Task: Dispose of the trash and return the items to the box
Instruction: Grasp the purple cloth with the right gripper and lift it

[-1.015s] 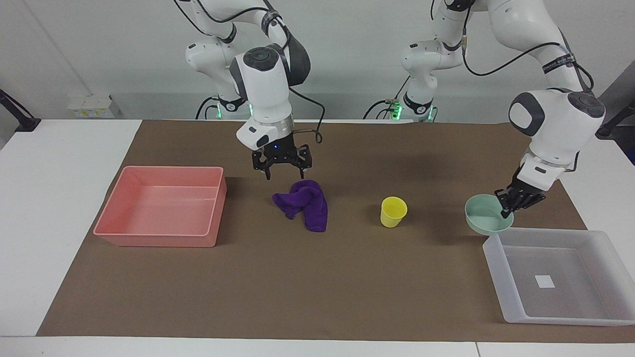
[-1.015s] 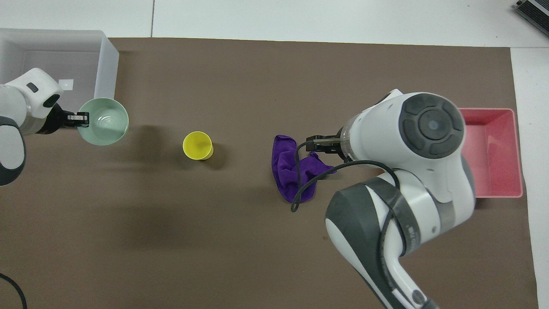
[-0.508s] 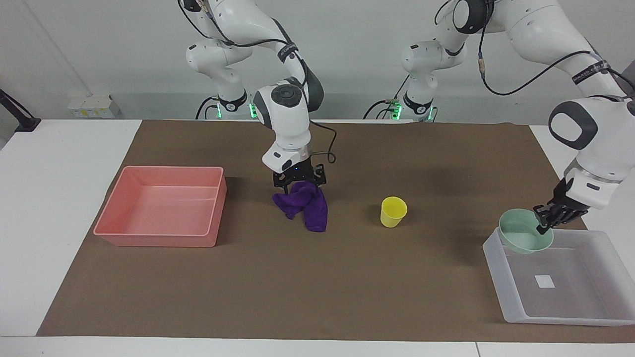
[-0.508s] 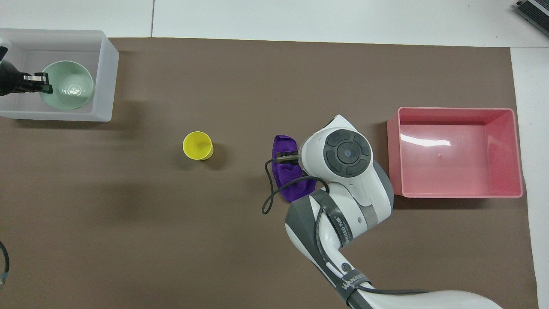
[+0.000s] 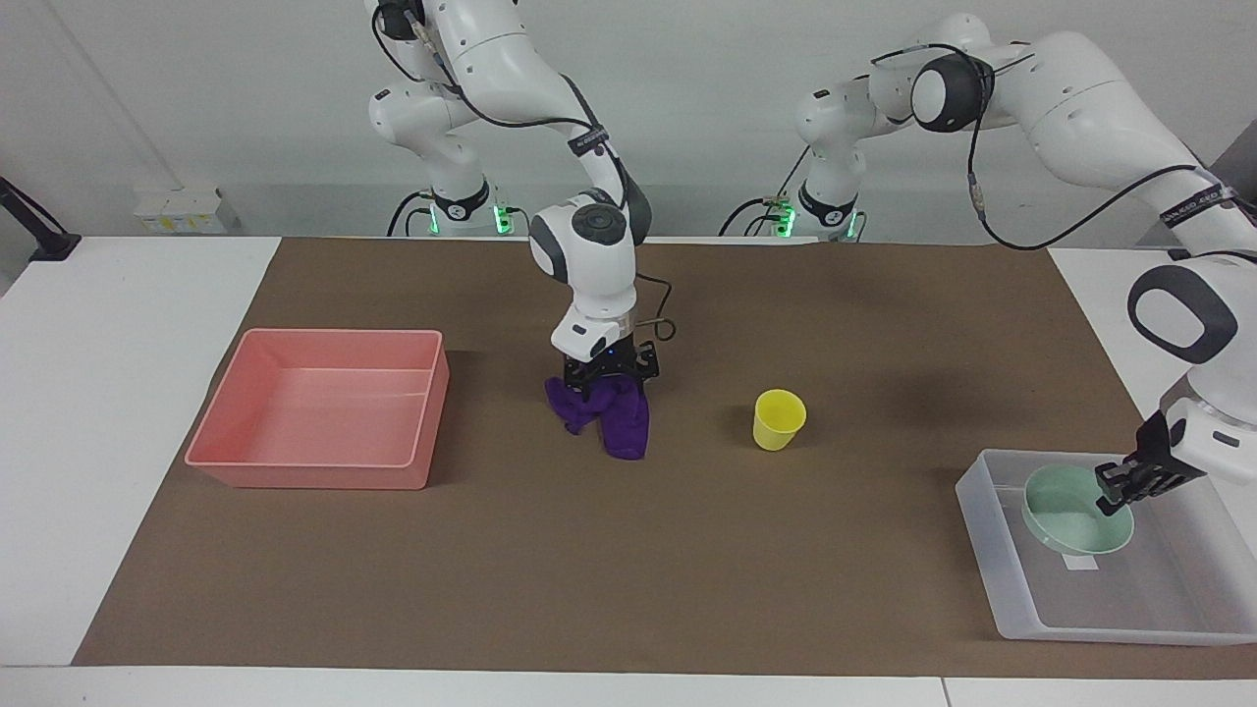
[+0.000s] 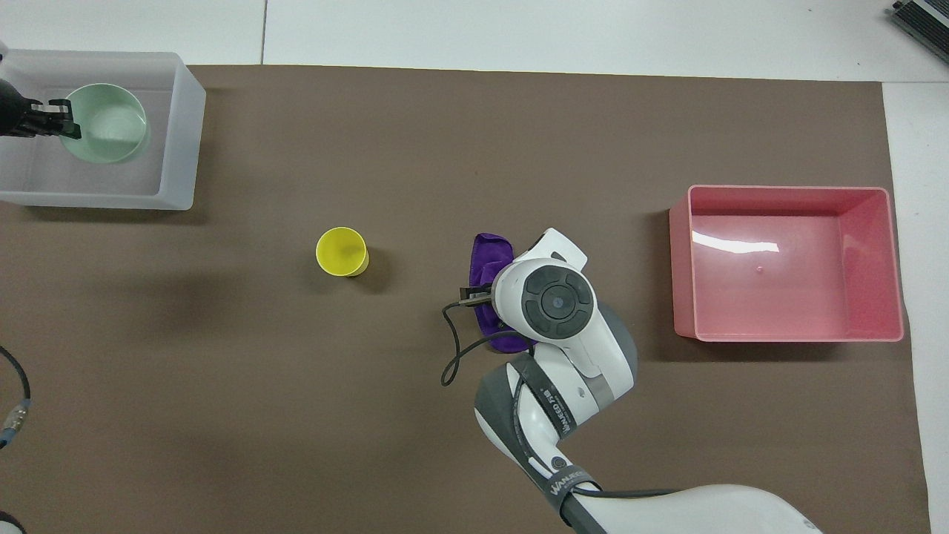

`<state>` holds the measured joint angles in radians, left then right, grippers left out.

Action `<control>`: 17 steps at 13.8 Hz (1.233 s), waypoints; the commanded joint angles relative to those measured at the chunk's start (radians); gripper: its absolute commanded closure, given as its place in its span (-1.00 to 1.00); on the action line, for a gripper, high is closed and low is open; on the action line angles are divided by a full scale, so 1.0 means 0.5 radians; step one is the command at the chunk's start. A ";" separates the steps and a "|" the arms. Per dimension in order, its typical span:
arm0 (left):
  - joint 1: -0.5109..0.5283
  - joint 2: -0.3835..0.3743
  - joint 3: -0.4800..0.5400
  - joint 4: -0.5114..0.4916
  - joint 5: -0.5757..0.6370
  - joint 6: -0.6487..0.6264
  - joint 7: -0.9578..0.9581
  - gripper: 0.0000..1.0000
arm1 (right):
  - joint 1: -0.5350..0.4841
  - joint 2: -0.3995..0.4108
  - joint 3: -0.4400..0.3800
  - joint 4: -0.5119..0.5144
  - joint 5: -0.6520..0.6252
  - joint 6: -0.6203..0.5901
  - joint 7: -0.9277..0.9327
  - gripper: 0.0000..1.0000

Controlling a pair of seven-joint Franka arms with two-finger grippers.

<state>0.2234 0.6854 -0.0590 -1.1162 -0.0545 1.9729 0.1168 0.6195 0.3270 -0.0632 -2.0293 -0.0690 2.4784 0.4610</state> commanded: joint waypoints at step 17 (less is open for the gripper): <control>0.059 0.166 0.081 -0.213 0.072 0.641 -0.111 0.65 | -0.107 -0.464 -0.030 0.413 0.074 -0.888 0.038 1.00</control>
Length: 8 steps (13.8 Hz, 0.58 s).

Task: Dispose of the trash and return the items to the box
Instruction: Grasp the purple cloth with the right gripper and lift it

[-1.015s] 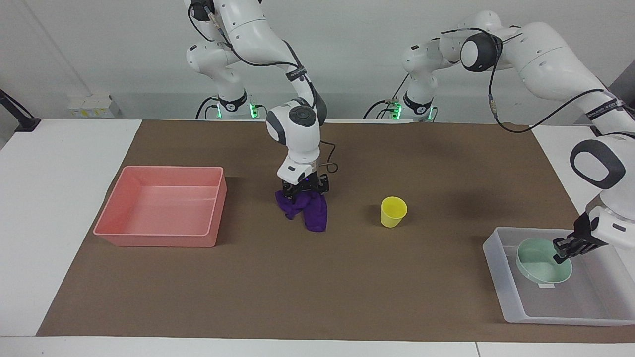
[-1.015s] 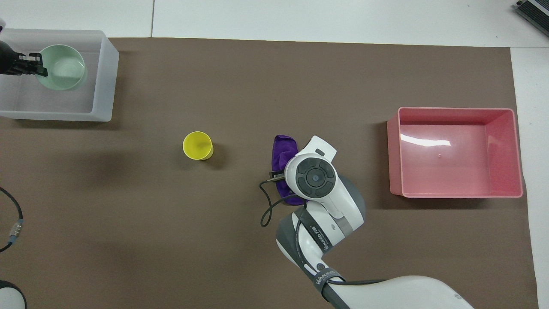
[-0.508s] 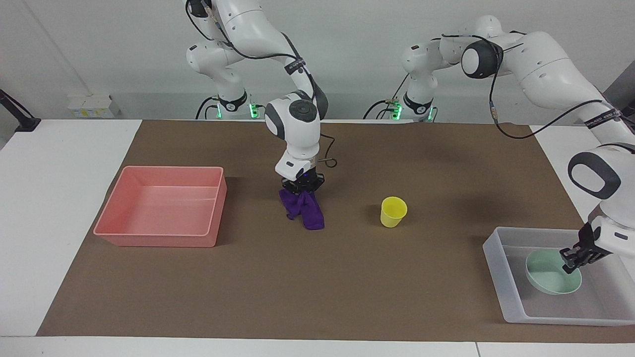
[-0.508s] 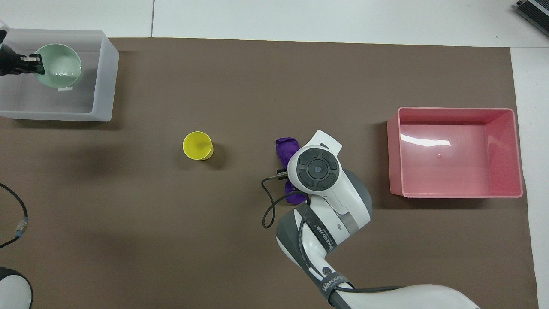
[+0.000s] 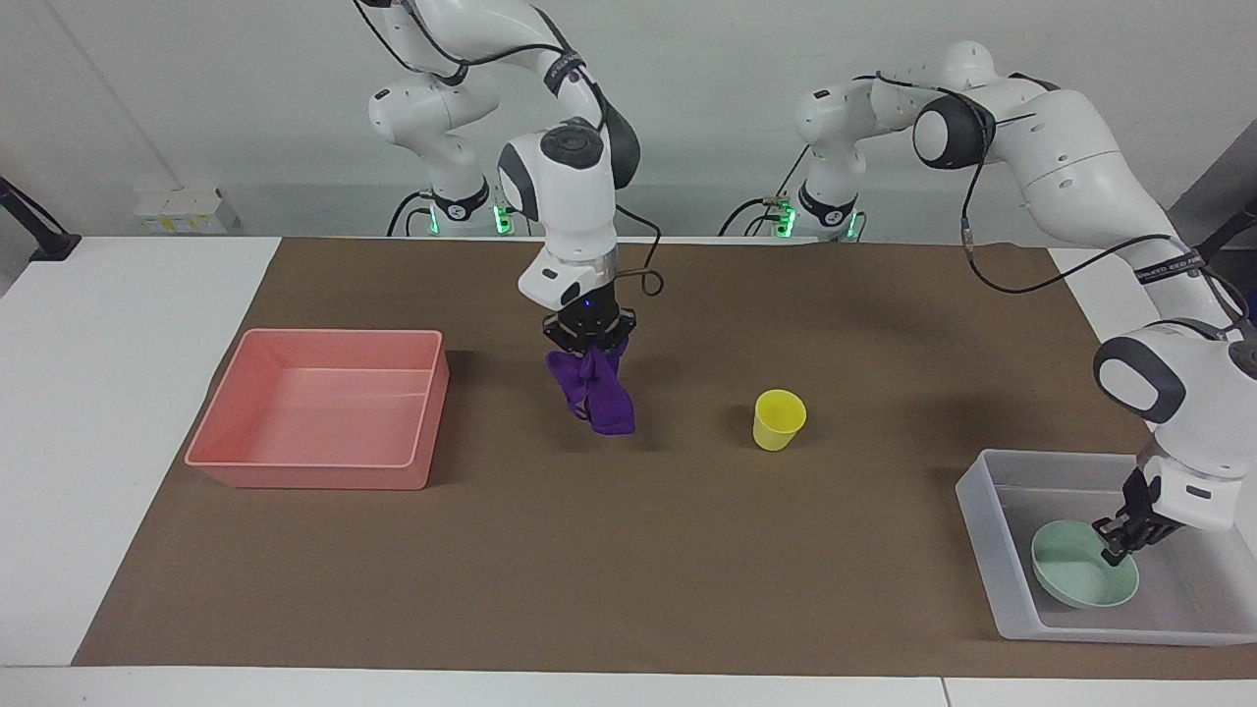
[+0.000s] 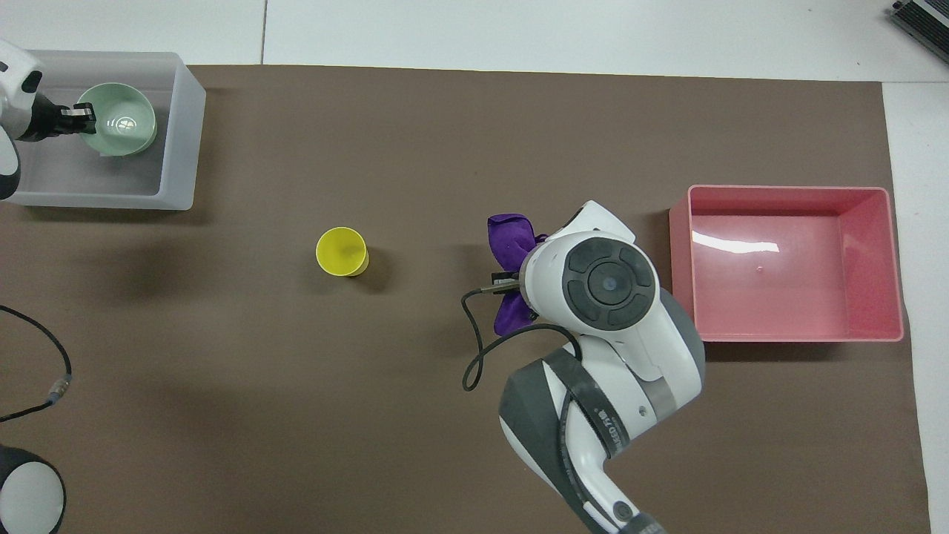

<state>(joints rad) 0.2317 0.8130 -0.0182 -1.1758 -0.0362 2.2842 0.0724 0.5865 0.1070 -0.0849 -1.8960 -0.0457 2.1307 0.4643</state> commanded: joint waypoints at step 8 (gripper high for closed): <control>-0.046 -0.214 -0.003 -0.127 0.048 -0.055 0.009 -1.00 | -0.415 -0.186 0.013 0.307 0.012 -0.509 -0.238 1.00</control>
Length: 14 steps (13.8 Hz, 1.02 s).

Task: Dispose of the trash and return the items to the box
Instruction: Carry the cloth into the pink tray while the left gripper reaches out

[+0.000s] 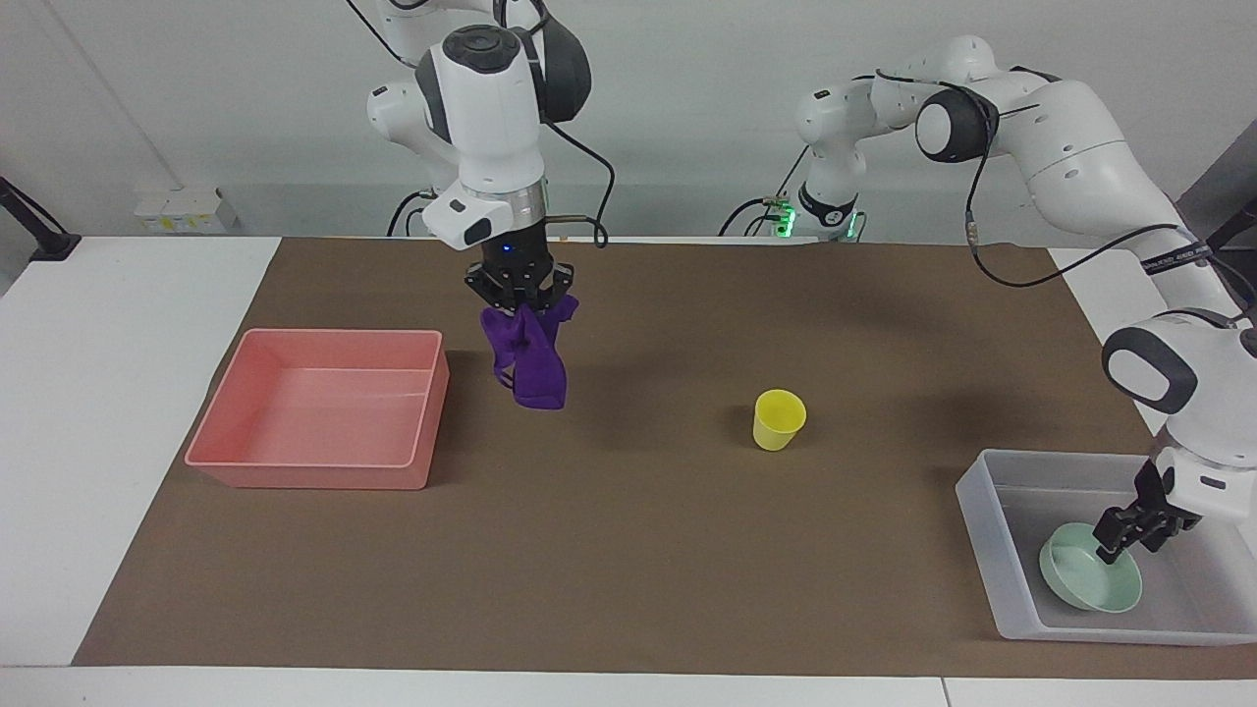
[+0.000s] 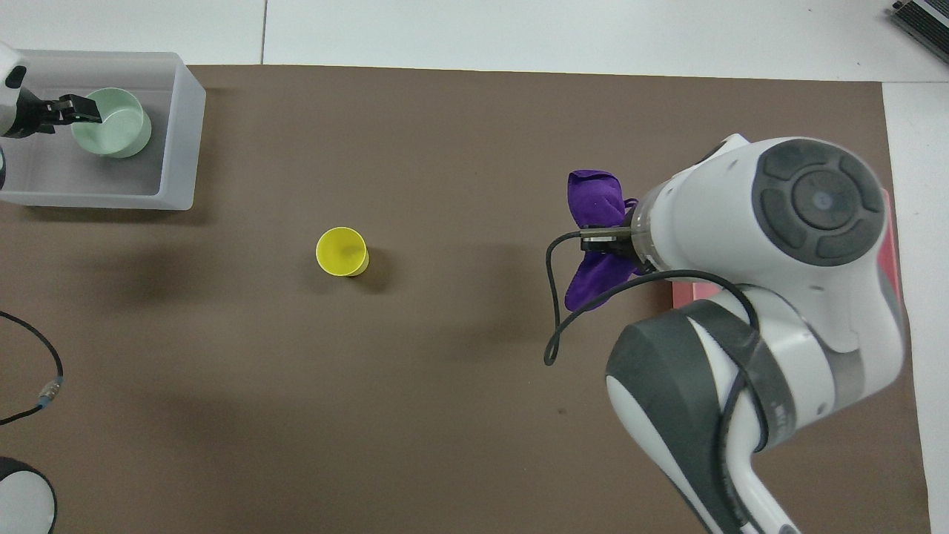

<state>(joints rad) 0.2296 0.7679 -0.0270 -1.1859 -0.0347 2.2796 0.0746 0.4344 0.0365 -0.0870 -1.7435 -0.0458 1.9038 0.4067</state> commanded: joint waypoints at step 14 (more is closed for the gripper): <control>-0.409 -1.103 0.005 -1.021 0.036 -0.387 0.035 -1.00 | -1.001 -0.024 0.018 -0.483 0.030 0.484 -1.224 1.00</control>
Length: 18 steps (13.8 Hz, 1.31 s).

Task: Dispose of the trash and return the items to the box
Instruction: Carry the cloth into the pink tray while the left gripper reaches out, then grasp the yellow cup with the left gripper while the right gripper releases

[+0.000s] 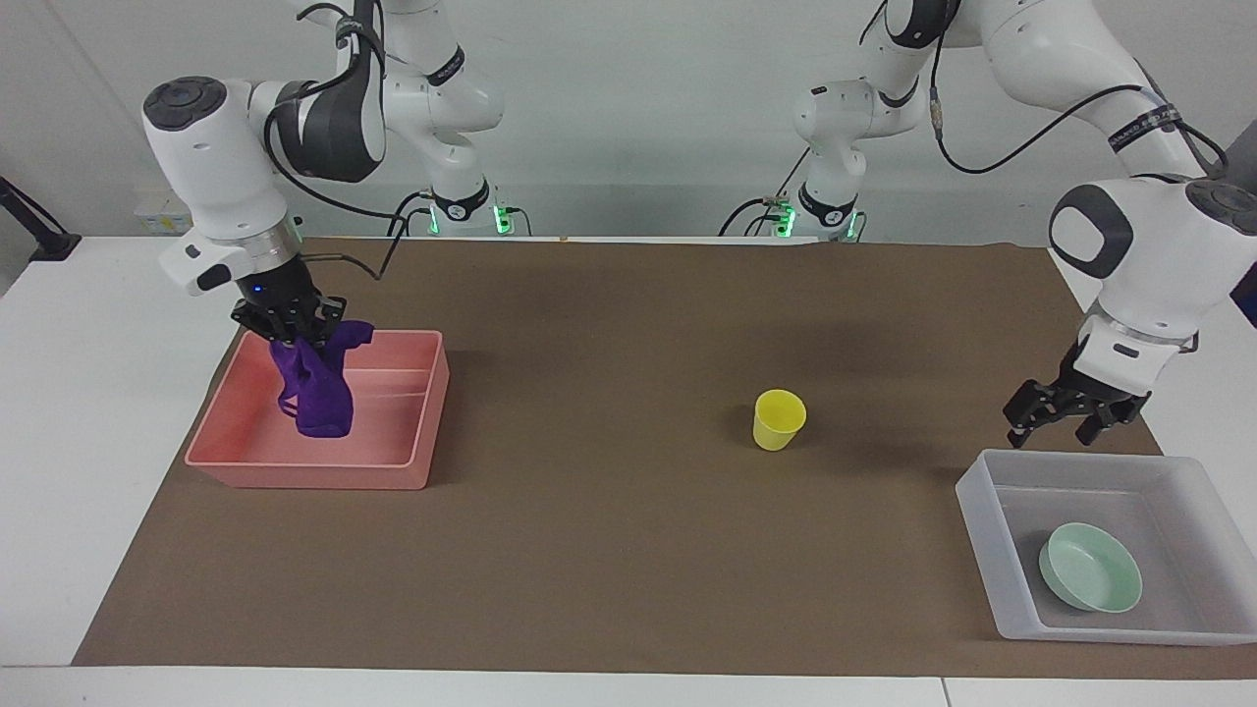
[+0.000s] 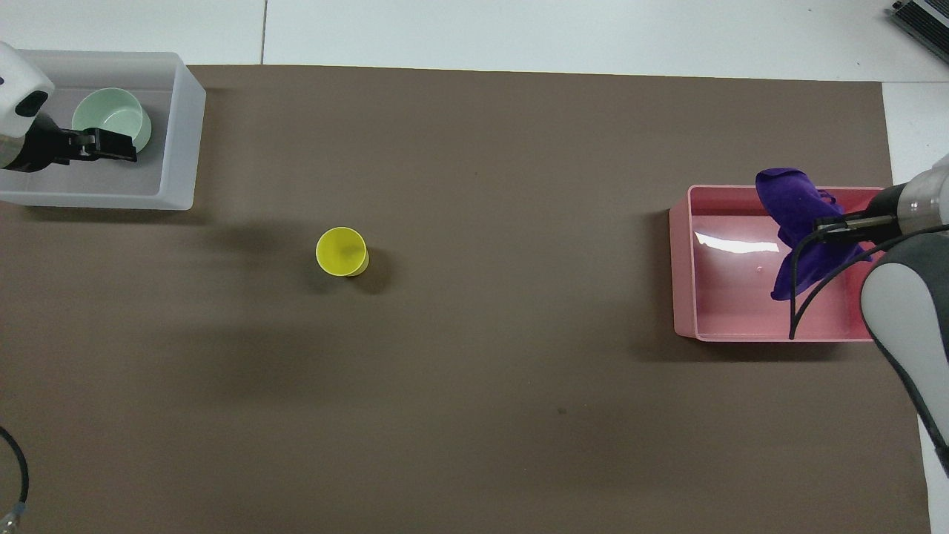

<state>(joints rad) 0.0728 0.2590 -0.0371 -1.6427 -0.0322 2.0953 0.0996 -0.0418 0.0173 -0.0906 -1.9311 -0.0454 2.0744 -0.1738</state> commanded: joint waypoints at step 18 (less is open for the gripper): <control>-0.814 -0.181 0.028 -0.948 0.031 0.816 -0.475 -0.84 | -0.012 0.251 0.046 -0.384 0.033 0.653 0.130 -1.00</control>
<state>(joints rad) -0.3110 0.1743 -0.0386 -2.0797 -0.0322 2.4590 -0.1200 -0.0514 0.1666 -0.0811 -2.1149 -0.0435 2.3933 -0.1391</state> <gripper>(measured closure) 0.018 0.467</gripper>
